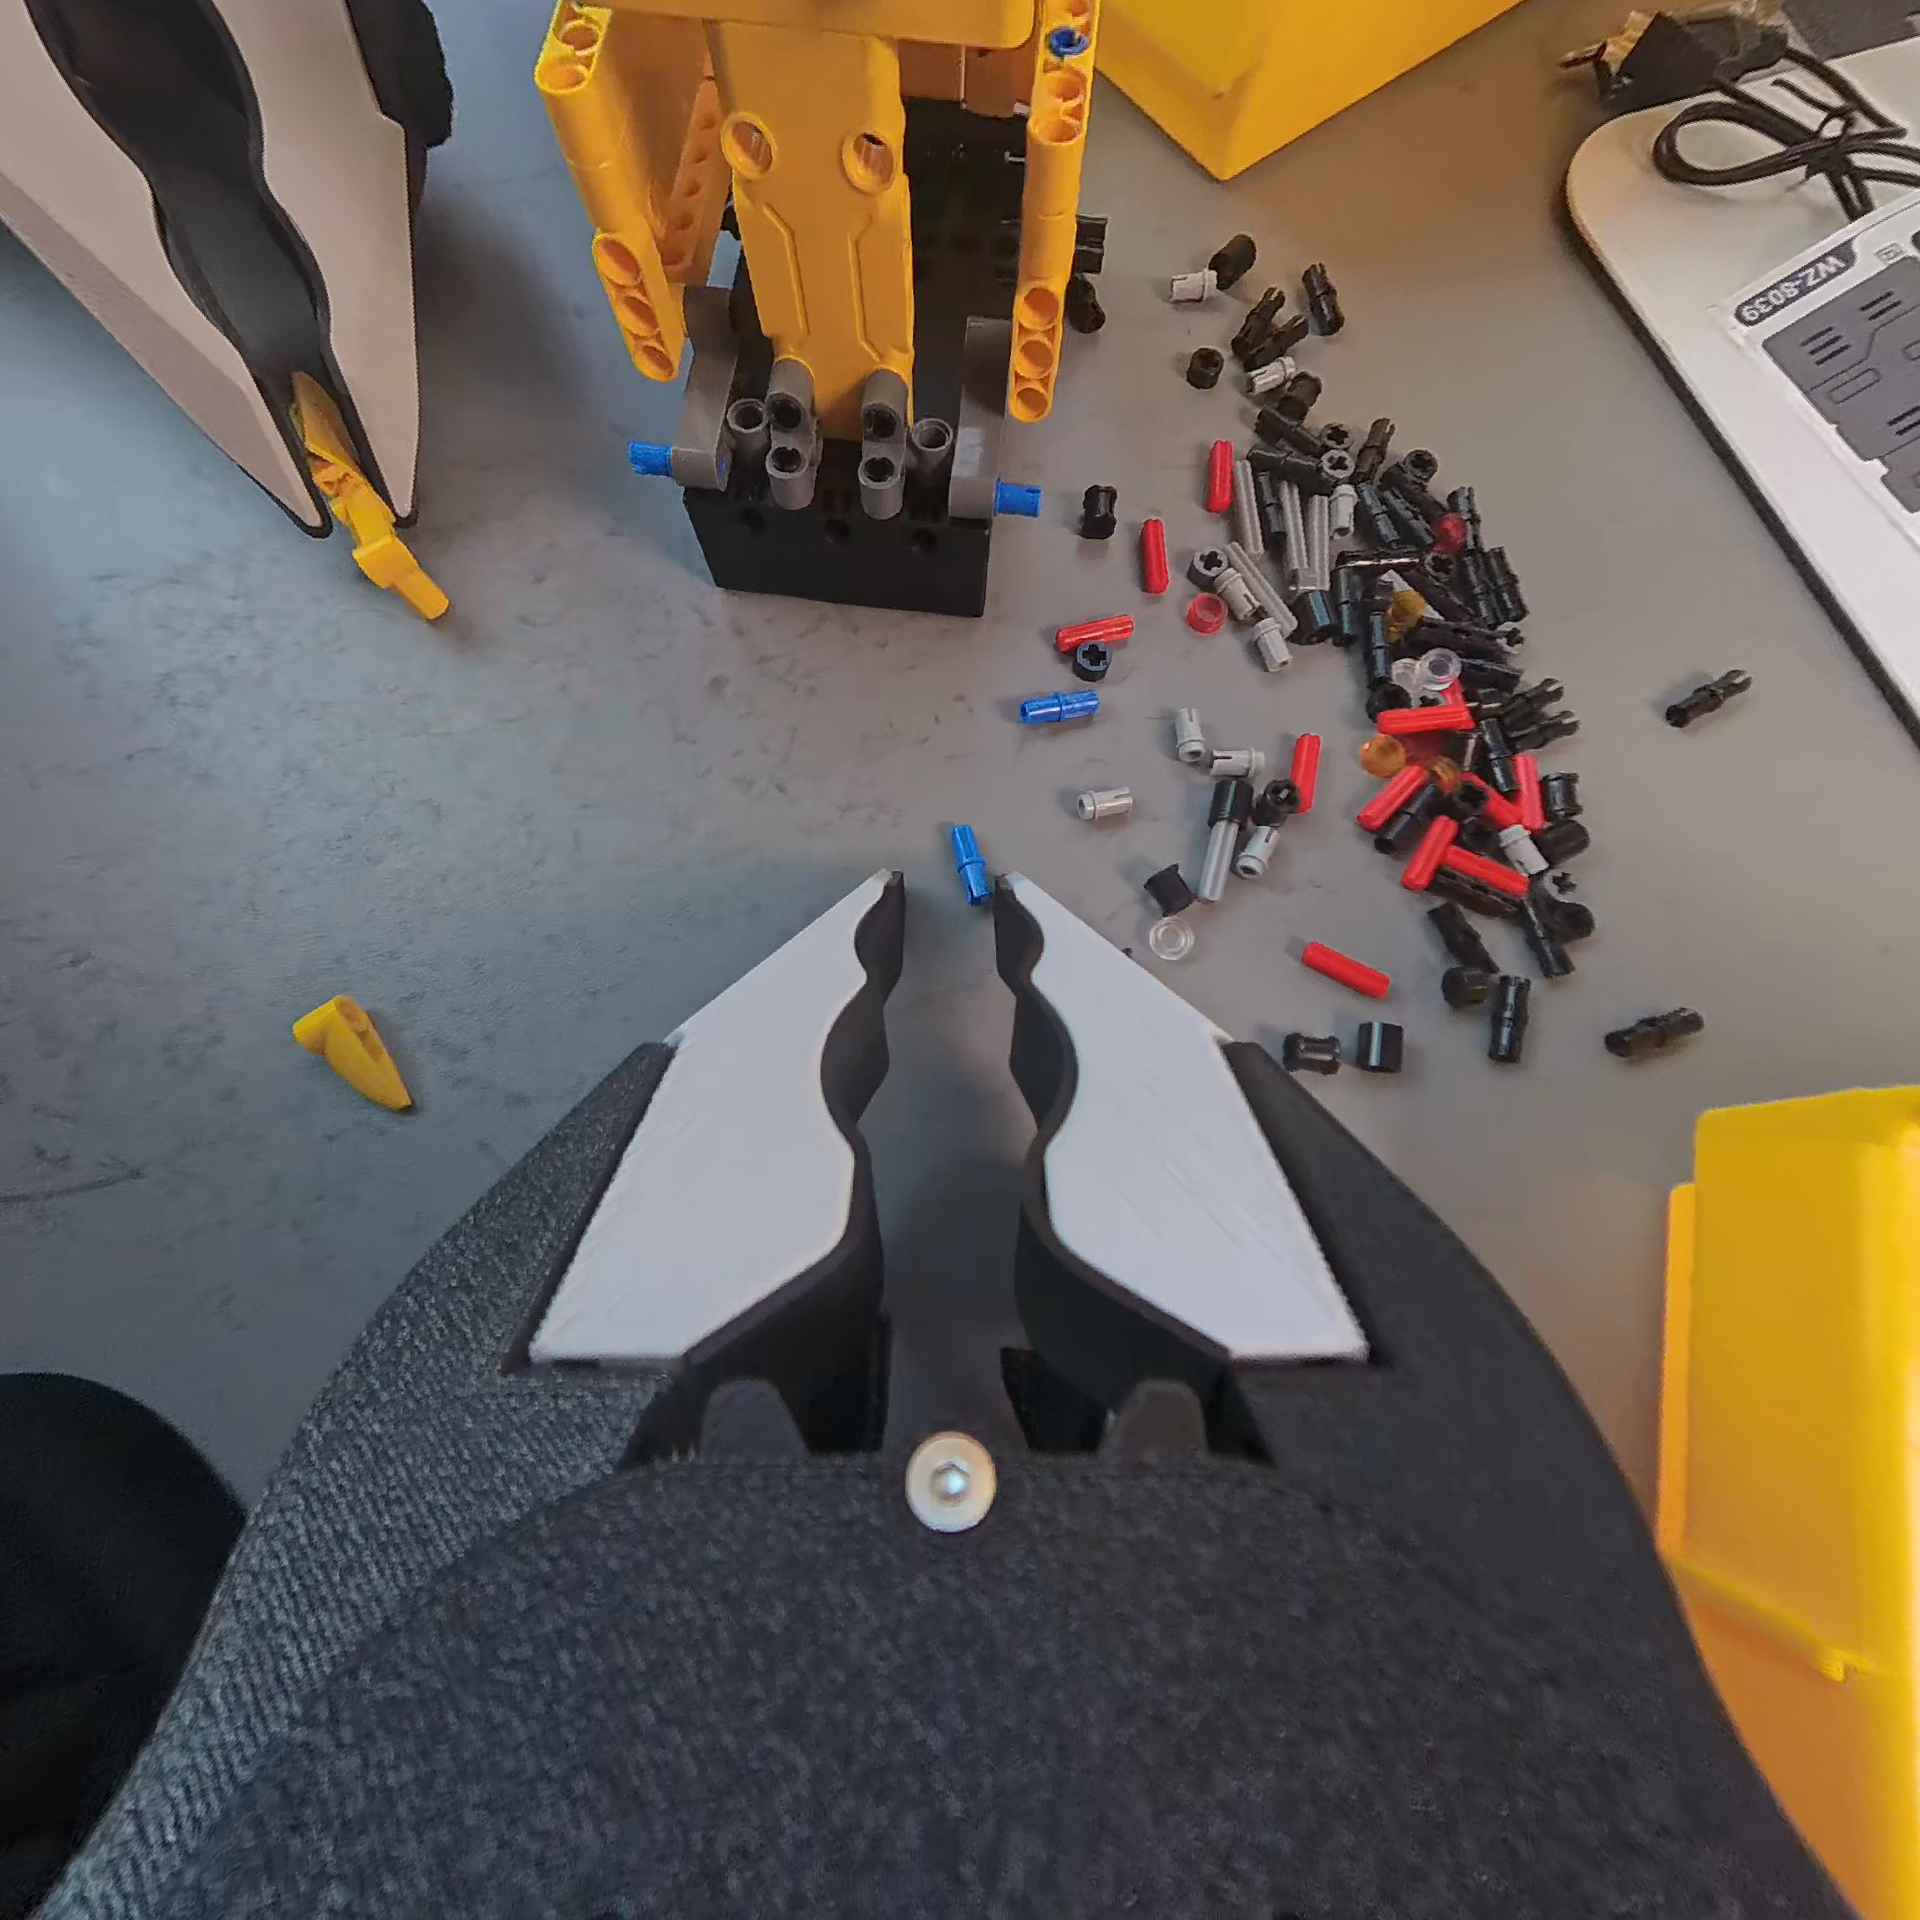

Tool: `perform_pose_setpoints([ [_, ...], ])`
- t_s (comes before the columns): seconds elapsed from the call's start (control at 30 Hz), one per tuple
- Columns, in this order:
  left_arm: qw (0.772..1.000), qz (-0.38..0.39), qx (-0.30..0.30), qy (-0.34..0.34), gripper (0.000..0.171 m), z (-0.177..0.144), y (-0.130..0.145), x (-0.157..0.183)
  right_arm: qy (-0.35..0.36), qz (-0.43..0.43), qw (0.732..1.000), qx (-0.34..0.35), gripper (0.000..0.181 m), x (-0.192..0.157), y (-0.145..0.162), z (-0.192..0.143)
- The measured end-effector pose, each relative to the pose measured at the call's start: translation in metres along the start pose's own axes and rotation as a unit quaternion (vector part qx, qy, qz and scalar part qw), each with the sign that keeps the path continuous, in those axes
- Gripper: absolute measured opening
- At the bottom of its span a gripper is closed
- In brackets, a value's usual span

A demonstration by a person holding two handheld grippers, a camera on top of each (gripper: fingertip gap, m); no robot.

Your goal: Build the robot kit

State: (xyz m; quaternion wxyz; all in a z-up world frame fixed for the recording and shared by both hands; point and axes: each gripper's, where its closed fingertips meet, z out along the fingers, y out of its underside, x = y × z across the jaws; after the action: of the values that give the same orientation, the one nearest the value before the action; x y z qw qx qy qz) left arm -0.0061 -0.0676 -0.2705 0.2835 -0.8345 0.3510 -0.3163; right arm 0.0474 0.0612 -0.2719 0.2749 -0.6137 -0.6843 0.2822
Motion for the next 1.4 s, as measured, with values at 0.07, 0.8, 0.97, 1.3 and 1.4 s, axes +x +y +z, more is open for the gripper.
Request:
perform_pose_setpoints([
  [0.07, 1.000, 0.001, 0.000, 0.001, 0.009, 0.000, 0.000, 0.000, -0.003, 0.001, 1.000, 0.000, 0.014, -0.001, -0.001, 0.001],
  [0.8, 1.000, -0.006, 0.001, 0.013, 0.011, 0.000, 0.000, 0.002, -0.087, -0.061, 0.994, 0.041, 0.003, -0.066, -0.023, 0.001],
  [0.97, 1.000, -0.015, 0.005, 0.023, 0.015, -0.001, -0.001, 0.002, -0.113, -0.081, 0.990, 0.034, 0.003, -0.087, -0.023, 0.002],
  [1.3, 0.999, -0.020, 0.031, 0.025, 0.021, -0.011, -0.010, 0.000, -0.122, -0.093, 0.988, 0.013, 0.003, -0.099, -0.017, 0.009],
  [1.4, 1.000, 0.008, 0.015, 0.001, 0.021, -0.002, -0.010, 0.001, -0.123, -0.094, 0.988, 0.007, 0.003, -0.100, -0.015, 0.013],
])
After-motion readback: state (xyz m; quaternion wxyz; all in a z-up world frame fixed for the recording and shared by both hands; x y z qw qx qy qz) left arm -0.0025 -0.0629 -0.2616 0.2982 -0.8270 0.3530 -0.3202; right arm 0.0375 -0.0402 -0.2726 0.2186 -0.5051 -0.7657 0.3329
